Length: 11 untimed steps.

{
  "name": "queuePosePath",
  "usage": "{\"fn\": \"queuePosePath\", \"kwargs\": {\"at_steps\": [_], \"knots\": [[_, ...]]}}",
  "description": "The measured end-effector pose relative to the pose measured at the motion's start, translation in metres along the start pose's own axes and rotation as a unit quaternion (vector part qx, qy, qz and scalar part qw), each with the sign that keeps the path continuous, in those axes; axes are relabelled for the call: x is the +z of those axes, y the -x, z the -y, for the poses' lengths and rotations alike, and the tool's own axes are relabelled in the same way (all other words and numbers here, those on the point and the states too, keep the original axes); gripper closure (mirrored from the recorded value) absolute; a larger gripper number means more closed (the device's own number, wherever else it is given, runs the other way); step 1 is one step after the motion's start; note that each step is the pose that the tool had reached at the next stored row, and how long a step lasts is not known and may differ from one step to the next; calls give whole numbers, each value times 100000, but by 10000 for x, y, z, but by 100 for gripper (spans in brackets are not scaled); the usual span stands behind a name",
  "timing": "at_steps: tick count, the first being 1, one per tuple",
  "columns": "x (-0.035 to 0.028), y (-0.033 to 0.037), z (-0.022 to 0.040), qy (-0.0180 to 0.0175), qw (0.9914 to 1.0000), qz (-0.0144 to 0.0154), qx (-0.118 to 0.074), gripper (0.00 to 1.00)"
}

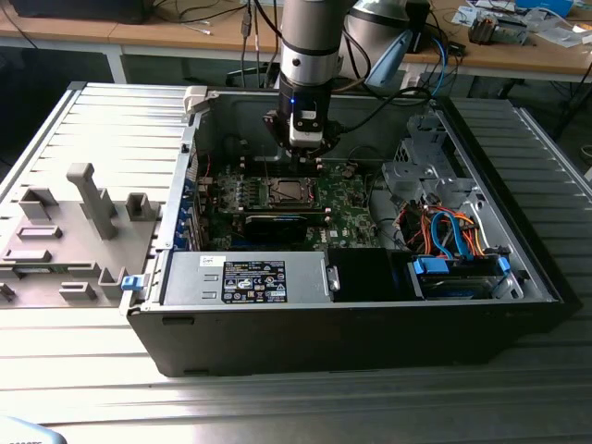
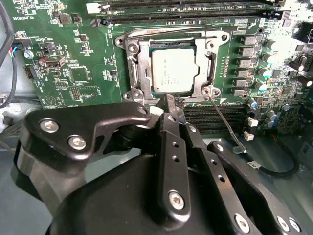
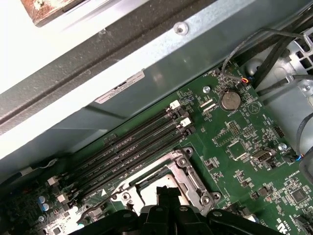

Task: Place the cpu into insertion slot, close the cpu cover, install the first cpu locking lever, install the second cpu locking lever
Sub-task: 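Install the first cpu locking lever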

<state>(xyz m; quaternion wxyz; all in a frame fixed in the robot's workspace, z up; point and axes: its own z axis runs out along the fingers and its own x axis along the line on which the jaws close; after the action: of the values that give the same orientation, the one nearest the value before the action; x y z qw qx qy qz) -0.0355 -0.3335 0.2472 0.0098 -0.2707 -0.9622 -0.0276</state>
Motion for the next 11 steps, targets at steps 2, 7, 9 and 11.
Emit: {"fn": "queuePosePath", "kwargs": {"at_steps": [2, 7, 9, 11], "knots": [[0, 0, 0, 2, 100000, 0, -3, 89], [0, 0, 0, 0, 100000, -2, -46, 89], [0, 0, 0, -7, 100000, -8, -178, 89], [0, 0, 0, -15, 99999, -22, -475, 89]]}}
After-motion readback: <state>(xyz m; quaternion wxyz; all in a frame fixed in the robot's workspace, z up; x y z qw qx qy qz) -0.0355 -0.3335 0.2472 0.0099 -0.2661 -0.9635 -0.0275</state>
